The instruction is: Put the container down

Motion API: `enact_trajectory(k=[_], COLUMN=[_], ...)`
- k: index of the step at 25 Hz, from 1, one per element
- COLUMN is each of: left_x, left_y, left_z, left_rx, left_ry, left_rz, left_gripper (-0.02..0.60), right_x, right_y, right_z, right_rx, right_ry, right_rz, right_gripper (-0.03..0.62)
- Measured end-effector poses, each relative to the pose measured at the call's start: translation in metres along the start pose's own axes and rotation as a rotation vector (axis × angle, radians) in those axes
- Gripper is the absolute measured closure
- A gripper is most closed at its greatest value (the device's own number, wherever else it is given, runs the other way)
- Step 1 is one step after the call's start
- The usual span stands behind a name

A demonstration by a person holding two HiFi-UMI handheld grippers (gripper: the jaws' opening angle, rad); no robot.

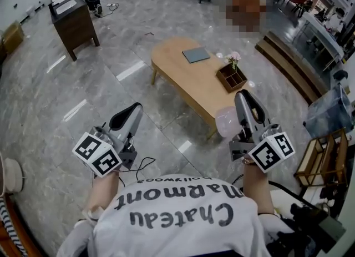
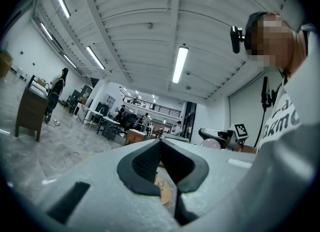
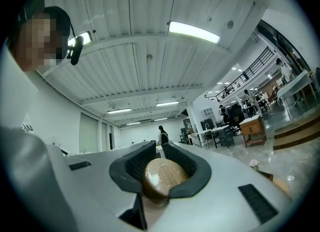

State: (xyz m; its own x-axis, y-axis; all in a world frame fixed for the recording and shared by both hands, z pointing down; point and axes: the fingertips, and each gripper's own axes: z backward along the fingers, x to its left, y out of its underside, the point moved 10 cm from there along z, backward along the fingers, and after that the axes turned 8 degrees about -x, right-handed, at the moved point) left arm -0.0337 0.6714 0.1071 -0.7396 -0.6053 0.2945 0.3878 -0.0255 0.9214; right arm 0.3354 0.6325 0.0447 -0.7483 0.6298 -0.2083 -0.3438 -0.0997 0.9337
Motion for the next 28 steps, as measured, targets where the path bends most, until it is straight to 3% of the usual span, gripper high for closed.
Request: enact_trajectory(k=[9, 15, 20, 28], left_x=[0.005, 0.030, 0.077, 0.169], left_y=[0.008, 0.009, 0.009, -0.020], left_z=[-0.017, -0.039, -0.072, -0.133], left_rx=[0.061, 0.075, 0.081, 0.061], left_ry=[0.014, 0.033, 0.051, 0.106], left_rz=[-0.002, 0.016, 0.040, 0.033], left_gripper=[0.566, 0.567, 0.566, 0.566], right_x=[-0.020, -0.028, -0.042, -0.057], right_y=[0.014, 0.030, 0.048, 0.069], right_z=[-0.014, -0.041, -0.085, -0.178], right_rx=[0.025, 0.055, 0.073, 0.059], right_ry=[0.013, 0.023, 0.041, 0.073], right_rz=[-0.039, -0.060, -0.066, -0.054], right_gripper=[0.520, 0.520, 0.520, 0.520])
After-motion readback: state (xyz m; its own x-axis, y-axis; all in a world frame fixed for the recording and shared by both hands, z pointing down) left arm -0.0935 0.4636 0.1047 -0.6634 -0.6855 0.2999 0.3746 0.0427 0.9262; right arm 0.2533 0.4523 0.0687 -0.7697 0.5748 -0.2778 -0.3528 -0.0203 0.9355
